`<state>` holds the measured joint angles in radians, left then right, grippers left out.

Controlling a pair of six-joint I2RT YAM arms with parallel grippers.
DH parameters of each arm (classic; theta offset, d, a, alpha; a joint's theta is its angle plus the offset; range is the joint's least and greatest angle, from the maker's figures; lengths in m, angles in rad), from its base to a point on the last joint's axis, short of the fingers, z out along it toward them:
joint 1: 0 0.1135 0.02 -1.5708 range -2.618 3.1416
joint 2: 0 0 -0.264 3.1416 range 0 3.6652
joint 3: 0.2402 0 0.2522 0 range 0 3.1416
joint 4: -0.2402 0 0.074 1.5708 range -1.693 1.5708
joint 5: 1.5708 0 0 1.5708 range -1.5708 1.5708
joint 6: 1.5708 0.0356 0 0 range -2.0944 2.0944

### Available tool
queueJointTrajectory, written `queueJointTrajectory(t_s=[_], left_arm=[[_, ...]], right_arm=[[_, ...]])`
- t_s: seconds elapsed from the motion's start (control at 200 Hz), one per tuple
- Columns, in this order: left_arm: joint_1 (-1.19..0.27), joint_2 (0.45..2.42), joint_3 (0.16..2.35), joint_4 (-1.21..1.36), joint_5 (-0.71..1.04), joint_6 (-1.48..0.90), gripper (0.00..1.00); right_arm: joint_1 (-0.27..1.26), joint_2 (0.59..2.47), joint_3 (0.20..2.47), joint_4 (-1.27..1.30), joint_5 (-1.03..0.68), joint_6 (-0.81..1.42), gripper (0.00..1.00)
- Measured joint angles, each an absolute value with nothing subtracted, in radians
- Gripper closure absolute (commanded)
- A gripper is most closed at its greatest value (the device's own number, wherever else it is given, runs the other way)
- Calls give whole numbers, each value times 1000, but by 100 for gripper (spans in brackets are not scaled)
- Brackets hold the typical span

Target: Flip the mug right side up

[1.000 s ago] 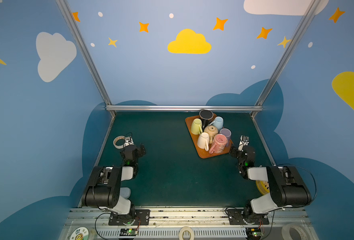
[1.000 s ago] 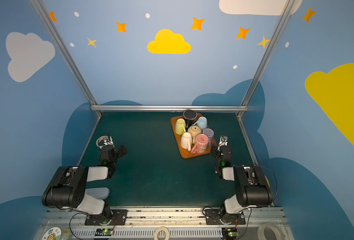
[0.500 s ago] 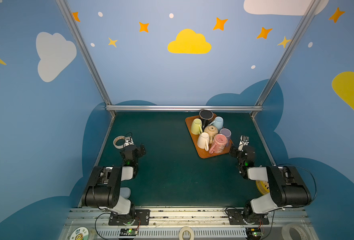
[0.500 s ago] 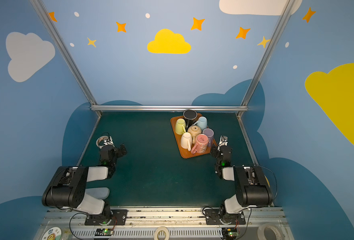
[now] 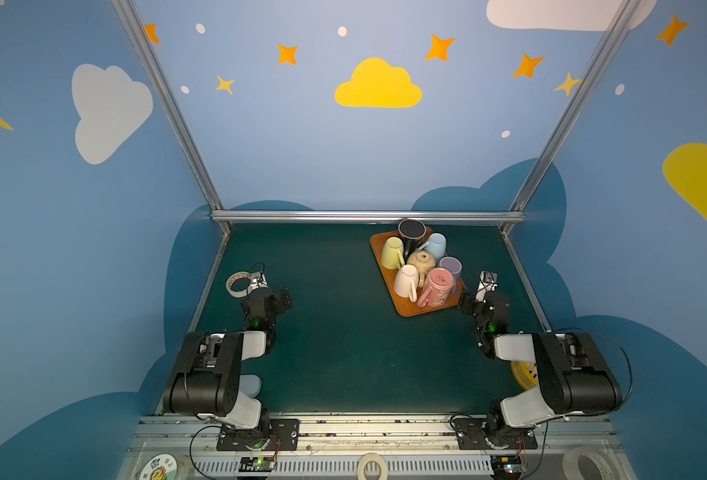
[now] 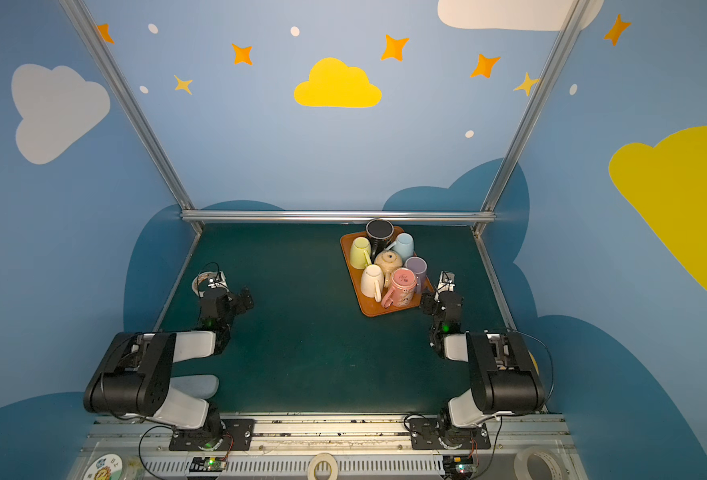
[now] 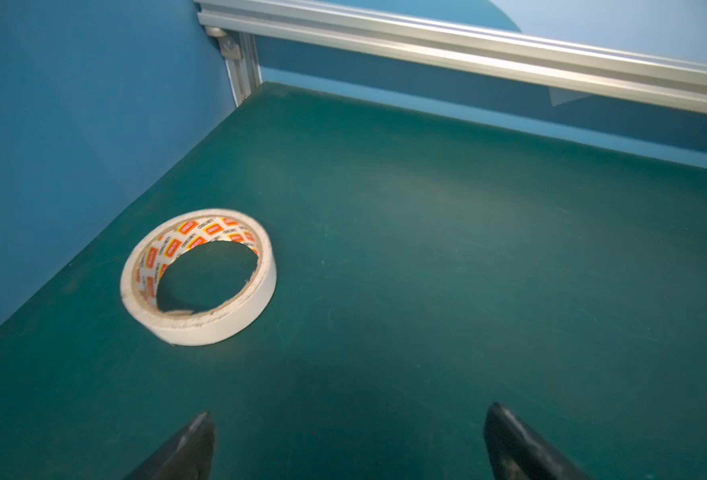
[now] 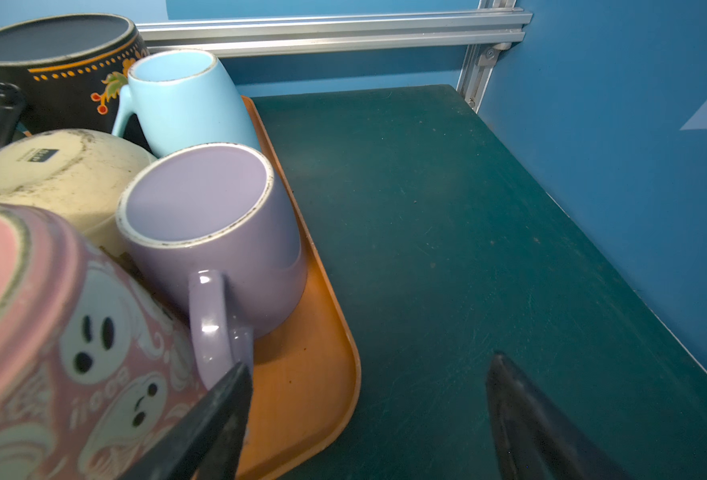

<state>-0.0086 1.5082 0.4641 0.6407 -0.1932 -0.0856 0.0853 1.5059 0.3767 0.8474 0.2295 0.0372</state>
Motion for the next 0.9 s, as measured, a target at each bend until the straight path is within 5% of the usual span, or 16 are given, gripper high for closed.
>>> queueJointTrajectory(t_s=[0.546, 0.901], left_arm=[[-96, 1349, 904, 119, -56, -156, 3], [-252, 1798, 1473, -204, 68, -290, 20]], right_arm=[[90, 996, 662, 120, 232, 203, 24], [-207, 1274, 955, -231, -181, 488, 28]])
